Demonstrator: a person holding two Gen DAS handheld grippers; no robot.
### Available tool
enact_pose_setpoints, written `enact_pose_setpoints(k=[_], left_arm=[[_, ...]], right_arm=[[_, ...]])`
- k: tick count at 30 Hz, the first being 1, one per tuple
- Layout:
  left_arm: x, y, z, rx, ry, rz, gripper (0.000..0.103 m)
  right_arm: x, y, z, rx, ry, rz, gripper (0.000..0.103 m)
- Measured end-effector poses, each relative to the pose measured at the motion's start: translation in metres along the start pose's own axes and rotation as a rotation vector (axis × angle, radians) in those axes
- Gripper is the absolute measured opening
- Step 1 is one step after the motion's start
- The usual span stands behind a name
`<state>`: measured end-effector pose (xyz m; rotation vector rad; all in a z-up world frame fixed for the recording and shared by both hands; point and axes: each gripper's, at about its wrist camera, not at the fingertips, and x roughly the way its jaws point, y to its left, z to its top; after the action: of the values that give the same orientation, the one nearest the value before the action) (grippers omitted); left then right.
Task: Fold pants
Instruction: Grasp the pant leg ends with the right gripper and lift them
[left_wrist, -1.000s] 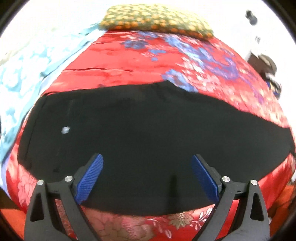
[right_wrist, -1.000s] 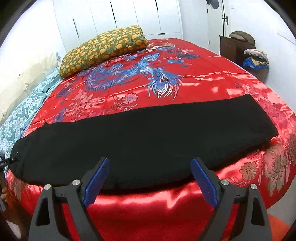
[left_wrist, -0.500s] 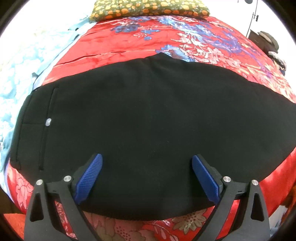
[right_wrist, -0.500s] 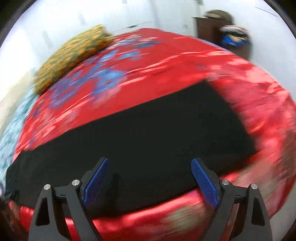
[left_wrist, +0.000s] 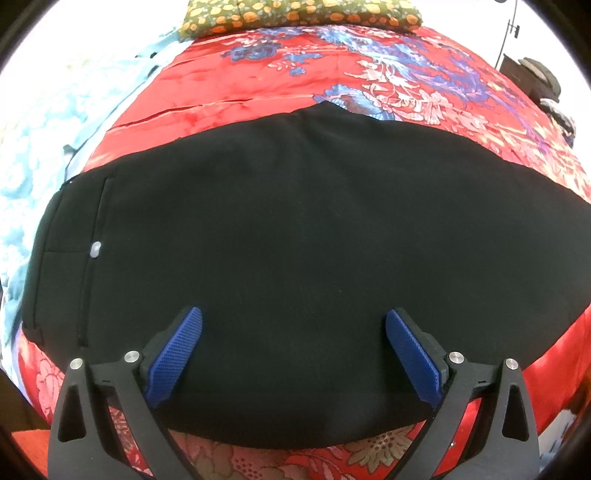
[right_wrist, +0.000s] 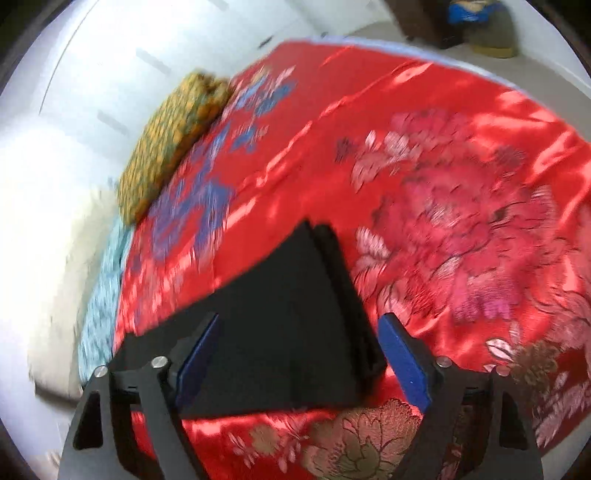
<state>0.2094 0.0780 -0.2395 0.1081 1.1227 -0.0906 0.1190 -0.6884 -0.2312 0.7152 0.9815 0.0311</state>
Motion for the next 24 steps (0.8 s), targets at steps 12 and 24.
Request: enact_pose_setpoints(k=[12,24], left_arm=[[0.002,-0.002,0.002,-0.003,0.014,0.027,0.102],[0.002,-0.002,0.001,-0.015,0.001,0.026,0.103]], right_arm=[[0.055,0.002,0.015,-0.088,0.26,0.159,0.075],[0.036,-0.003,-0.008,0.199,0.063,0.287,0.013]])
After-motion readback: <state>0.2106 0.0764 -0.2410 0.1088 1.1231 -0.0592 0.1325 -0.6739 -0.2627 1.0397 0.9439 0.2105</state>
